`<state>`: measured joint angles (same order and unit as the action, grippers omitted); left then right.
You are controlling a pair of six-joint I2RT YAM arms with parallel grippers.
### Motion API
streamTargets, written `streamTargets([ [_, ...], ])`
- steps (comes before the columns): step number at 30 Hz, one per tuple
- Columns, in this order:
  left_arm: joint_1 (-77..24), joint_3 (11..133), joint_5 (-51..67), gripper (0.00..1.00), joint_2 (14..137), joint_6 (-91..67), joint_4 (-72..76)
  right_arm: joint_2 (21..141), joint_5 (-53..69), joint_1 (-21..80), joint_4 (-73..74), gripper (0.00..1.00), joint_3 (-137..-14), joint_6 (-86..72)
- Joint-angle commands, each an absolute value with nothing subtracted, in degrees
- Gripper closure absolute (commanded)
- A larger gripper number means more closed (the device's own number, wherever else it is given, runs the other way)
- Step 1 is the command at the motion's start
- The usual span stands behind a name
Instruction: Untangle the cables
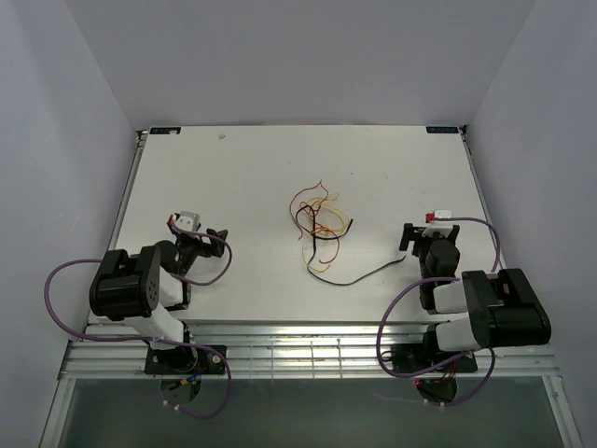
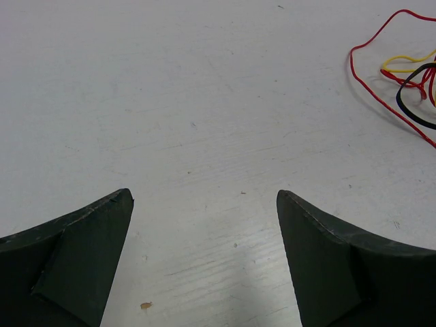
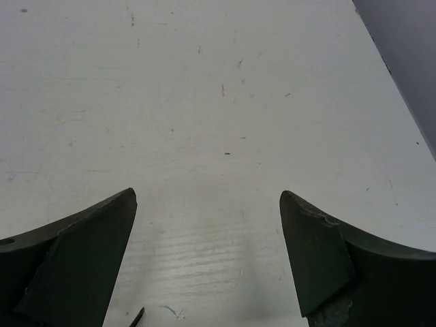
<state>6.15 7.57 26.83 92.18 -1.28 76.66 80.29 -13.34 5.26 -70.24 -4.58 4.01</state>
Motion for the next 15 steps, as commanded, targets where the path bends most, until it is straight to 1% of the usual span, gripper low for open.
streamTargets([
  [1,5.98,8.0,27.69,0.02,90.88,-0.79,77.87,73.26,-18.01,5.01,-59.22,0.09,-9.91,3.08],
  [2,5.98,8.0,27.77,0.02,90.88,-0.79,77.78,71.3,-18.8,5.1,-52.8,0.1,-15.67,2.38],
  [4,5.98,8.0,27.16,0.02,90.88,-0.62,78.05,67.87,-17.77,4.92,-40.33,0.1,-21.33,2.9],
  [5,5.54,7.91,26.46,0.02,90.88,-0.18,78.13,67.24,-15.75,4.75,-36.51,0.1,-24.23,3.42],
  [6,5.62,7.39,26.8,0.02,90.88,-0.52,79.09,66.71,-10.25,4.66,-32.56,0.1,-30.7,3.69],
  [7,5.89,7.38,24.72,0.02,90.62,-2.01,80.06,66.8,-6.98,4.75,-24.69,0.1,-34.24,3.0],
  [8,5.8,8.34,26.96,0.02,87.74,-0.98,77.72,67.06,-2.85,4.75,-20.52,0.1,-38.11,2.03],
  [9,6.06,9.13,26.9,0.02,84.67,-1.58,69.43,67.67,7.63,4.66,-16.3,0.1,-46.32,1.33],
  [10,6.33,13.75,26.11,0.02,80.72,-2.45,62.3,69.85,12.52,5.01,-9.21,0.1,-50.67,-0.07],
  [11,6.42,17.54,24.62,0.02,77.29,-1.76,47.17,71.09,18.14,5.53,-5.75,0.06,-54.71,-2.44],
  [12,6.42,21.75,23.57,0.02,73.25,-0.71,41.19,74.5,18.28,6.58,-2.15,0.0,-62.24,-3.68],
  [13,6.42,29.28,21.73,0.02,72.69,3.13,37.13,76.36,16.19,10.51,1.81,0.02,-65.53,-4.04],
  [14,6.07,32.75,20.93,0.02,72.6,6.3,29.61,78.12,8.17,13.16,9.59,0.04,-68.52,-3.17],
  [15,5.46,35.92,19.7,0.02,73.38,9.63,26.31,82.14,4.17,16.05,12.71,0.02,-70.99,-2.12],
])
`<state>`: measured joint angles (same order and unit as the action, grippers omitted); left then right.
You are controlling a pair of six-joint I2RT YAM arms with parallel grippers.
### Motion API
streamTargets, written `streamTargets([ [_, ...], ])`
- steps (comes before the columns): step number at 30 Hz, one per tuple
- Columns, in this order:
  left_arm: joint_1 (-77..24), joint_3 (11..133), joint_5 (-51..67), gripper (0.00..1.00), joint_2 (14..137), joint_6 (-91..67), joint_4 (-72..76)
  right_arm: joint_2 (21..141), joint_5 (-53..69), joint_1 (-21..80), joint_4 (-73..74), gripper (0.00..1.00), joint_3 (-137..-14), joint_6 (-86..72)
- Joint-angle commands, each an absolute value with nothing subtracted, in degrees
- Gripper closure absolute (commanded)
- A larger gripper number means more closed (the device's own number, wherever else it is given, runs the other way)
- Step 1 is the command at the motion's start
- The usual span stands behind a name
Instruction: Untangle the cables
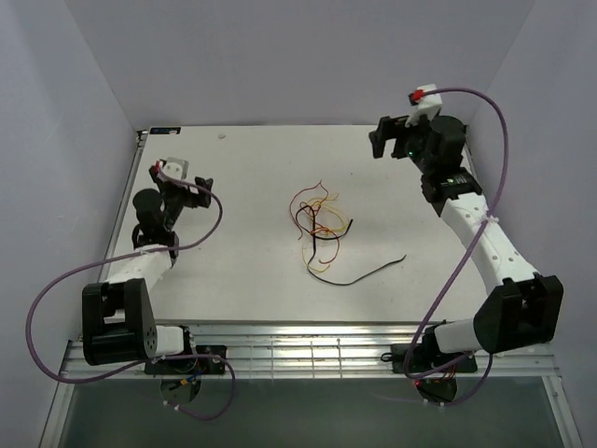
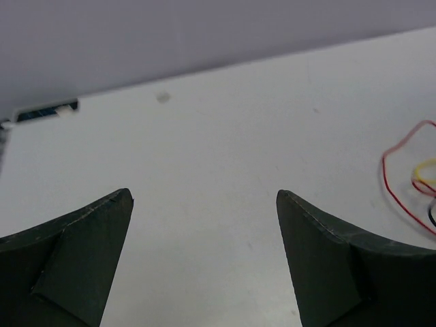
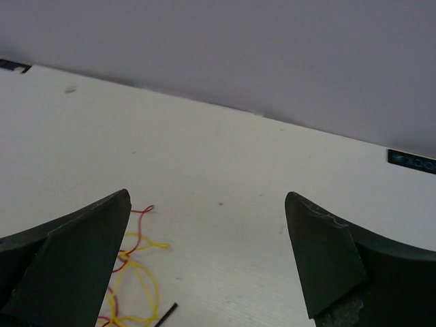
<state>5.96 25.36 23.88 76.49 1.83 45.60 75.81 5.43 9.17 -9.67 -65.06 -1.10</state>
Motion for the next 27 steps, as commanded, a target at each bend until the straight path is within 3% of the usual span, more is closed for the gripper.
streamTargets([
  [1,4.67,41.69,17.95,0.02,73.91,13.32,23.41,84.53,1.87,21.13,15.7,0.0,-74.93,-0.28],
  [2,3.27,44.62,17.58,0.02,74.7,19.54,17.29,86.73,1.06,23.01,20.69,0.08,-76.71,-0.26],
  [3,2.64,47.61,17.14,0.02,76.45,21.6,13.75,91.01,1.66,24.59,22.57,0.1,-78.03,-0.26],
  [8,0.97,72.16,14.32,0.02,87.6,19.97,-18.52,98.69,6.31,31.19,28.12,0.1,-81.03,-0.53],
  [11,0.97,86.68,21.85,0.02,97.54,21.79,-35.79,101.51,9.74,33.66,27.78,0.1,-79.99,-0.44],
  [17,-0.86,87.11,17.14,0.02,98.36,22.76,-30.18,108.97,11.17,35.68,25.67,0.09,-78.32,-2.02],
  [19,-0.88,85.96,16.61,0.02,96.95,22.68,-27.26,110.21,9.5,35.68,23.92,0.0,-78.13,-2.29],
  [20,-0.88,85.87,16.87,0.02,95.29,22.41,-23.94,110.91,7.75,35.68,23.65,0.09,-78.4,-2.11],
  [21,-0.88,87.0,17.14,0.02,94.58,21.28,-22.17,112.66,7.13,35.68,23.56,0.29,-79.36,-1.59],
  [23,-0.62,89.55,18.01,0.02,93.52,16.01,-20.84,114.34,6.94,35.68,23.29,0.46,-80.59,-0.62],
  [24,-0.62,90.43,19.24,0.02,93.08,15.56,-20.92,116.0,6.94,35.6,23.38,0.64,-81.99,-0.27],
  [26,-0.62,91.06,24.5,0.05,92.99,16.69,-21.79,117.24,6.6,35.6,23.47,0.86,-82.88,2.28],
  [27,-0.62,90.53,25.57,0.09,93.25,16.26,-22.06,117.16,6.24,35.6,23.64,0.92,-83.32,2.81],
])
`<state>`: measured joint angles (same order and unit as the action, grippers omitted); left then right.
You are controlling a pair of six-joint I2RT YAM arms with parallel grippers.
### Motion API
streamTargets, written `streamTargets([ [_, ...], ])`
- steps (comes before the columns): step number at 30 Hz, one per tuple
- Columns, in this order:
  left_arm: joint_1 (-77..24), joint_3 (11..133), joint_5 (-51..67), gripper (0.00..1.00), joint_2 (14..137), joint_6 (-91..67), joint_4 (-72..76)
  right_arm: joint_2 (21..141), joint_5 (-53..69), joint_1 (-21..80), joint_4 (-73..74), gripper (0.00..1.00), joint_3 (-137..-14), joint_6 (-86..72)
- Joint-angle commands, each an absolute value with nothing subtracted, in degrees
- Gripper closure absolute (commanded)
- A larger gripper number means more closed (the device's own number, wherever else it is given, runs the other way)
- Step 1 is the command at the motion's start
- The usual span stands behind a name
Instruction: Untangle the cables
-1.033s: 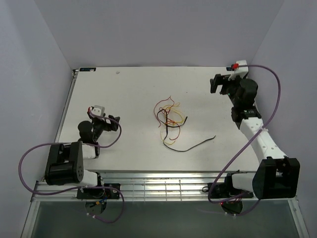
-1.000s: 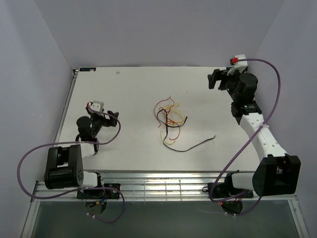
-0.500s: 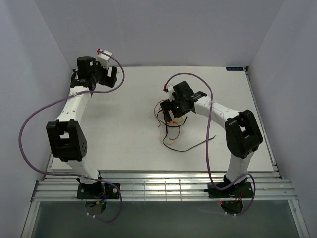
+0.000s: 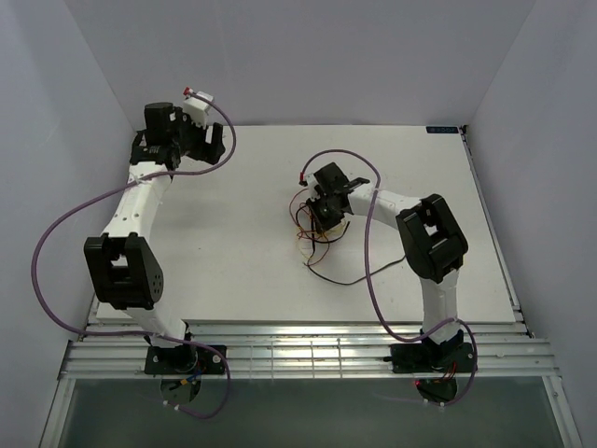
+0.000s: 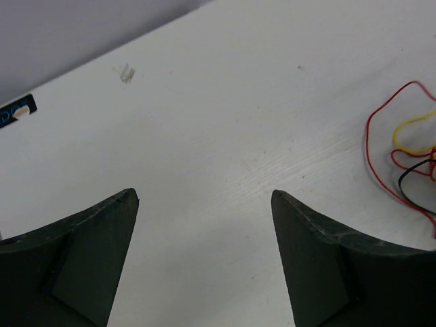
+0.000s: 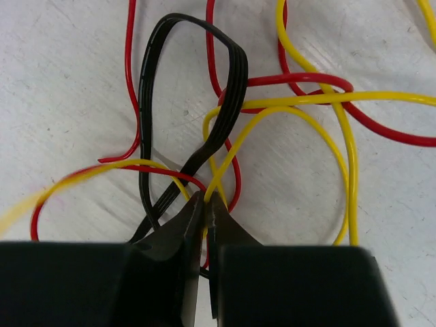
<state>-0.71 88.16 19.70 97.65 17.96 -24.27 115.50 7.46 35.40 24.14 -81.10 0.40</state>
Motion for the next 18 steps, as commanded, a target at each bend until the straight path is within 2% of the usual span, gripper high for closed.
streamTargets([
  [1,-0.62,88.7,28.27,0.11,93.25,15.82,-22.23,116.72,6.07,35.6,23.82,0.92,-83.76,4.38],
  [4,-0.62,85.53,33.29,0.14,93.34,13.37,-23.64,110.85,6.24,35.68,23.12,0.92,-83.06,7.9],
  [8,-0.7,80.26,46.72,0.15,93.34,10.64,-23.03,95.5,15.26,35.68,16.63,0.92,-75.26,17.2],
  [10,-1.23,78.84,49.21,0.15,93.17,10.98,-21.89,91.95,16.95,35.68,16.52,0.92,-74.88,19.06],
  [15,-2.2,78.83,55.26,0.17,92.11,12.13,-20.66,88.5,19.68,35.68,22.23,0.92,-87.08,18.46],
  [17,-2.29,79.97,58.96,0.13,91.59,12.83,-20.39,88.85,20.13,35.68,22.76,0.92,-92.78,18.02],
  [18,-2.55,81.2,61.76,0.07,91.32,13.18,-20.3,89.03,20.04,35.68,22.5,0.92,-94.55,17.06],
])
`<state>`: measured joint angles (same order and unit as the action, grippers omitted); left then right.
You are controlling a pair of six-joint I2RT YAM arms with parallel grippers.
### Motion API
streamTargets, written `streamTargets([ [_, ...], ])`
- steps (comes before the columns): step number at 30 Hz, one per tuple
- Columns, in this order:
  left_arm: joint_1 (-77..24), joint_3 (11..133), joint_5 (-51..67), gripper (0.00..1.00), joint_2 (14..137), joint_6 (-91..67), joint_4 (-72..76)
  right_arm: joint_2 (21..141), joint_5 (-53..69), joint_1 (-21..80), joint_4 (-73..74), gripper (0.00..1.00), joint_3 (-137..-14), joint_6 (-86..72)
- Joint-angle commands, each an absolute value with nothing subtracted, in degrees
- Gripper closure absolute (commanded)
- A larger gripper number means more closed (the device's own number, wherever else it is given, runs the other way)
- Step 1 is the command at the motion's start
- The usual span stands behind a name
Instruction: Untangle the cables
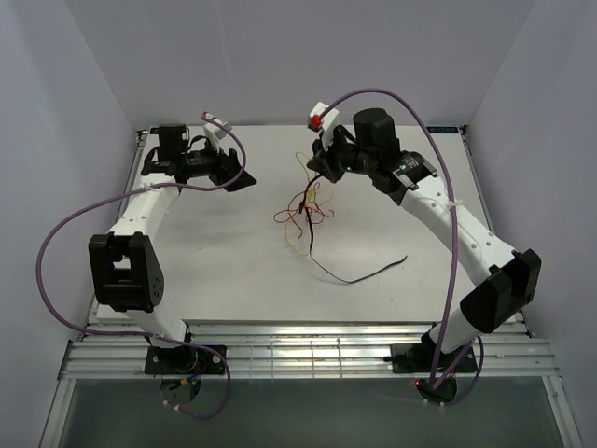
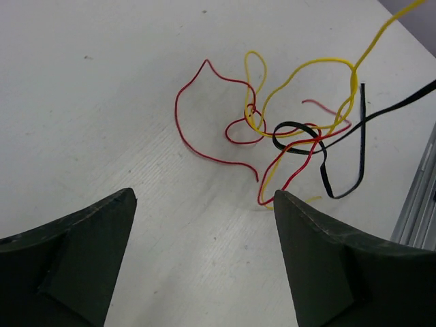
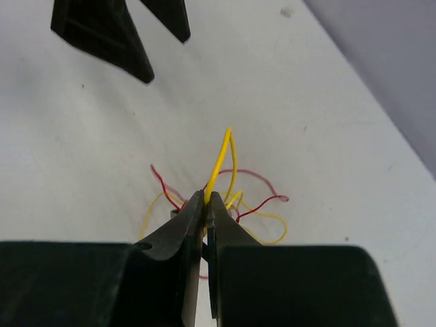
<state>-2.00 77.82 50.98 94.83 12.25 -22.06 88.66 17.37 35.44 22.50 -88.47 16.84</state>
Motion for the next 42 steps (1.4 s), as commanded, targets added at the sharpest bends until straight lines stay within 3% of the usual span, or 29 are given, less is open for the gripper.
streamTargets([
  [1,-3.16,81.82,63.18,0.03,91.14,14.31,-20.3,89.21,20.04,35.68,22.24,0.92,-96.31,16.7],
  [7,-5.36,86.03,66.62,0.02,88.77,16.18,-17.16,91.4,24.43,35.68,18.81,0.92,-108.08,14.33],
  [15,-6.5,90.35,66.8,0.02,88.42,-3.57,5.78,93.43,32.25,35.68,17.05,0.92,-109.6,17.14],
  [21,-6.77,93.17,73.46,0.17,90.7,-0.45,7.3,92.11,35.77,35.68,15.91,0.92,-107.41,17.58],
  [24,-7.47,92.12,78.29,0.17,91.05,-0.18,7.3,91.93,36.04,35.68,15.82,0.92,-106.88,17.23],
  [29,-8.79,91.14,75.94,0.23,91.58,1.58,7.29,91.58,37.44,35.77,14.94,0.92,-105.73,16.7],
  [31,-9.57,92.28,75.85,0.32,92.45,1.06,7.29,91.84,37.62,35.95,14.77,0.92,-105.73,16.61],
  [32,-9.75,92.55,76.2,0.44,92.63,0.62,7.29,92.02,37.44,35.95,14.77,0.92,-105.65,16.26],
  [34,-9.84,92.55,77.51,0.48,92.73,-1.13,6.68,92.11,36.4,35.95,14.07,0.92,-105.64,15.82],
  [37,-9.84,90.88,78.75,0.68,91.85,0.0,3.35,92.2,34.81,36.04,13.28,0.92,-105.64,15.29],
  [38,-9.84,89.83,78.75,0.77,91.32,1.57,2.73,92.28,34.54,36.04,13.27,0.92,-105.64,15.21],
  [39,-9.84,89.56,78.4,1.0,91.06,1.84,2.2,92.37,34.37,36.04,13.18,0.92,-105.64,15.12],
  [42,-10.11,90.34,73.51,1.0,90.7,1.15,1.85,92.55,33.14,35.95,12.14,0.92,-104.86,13.37],
])
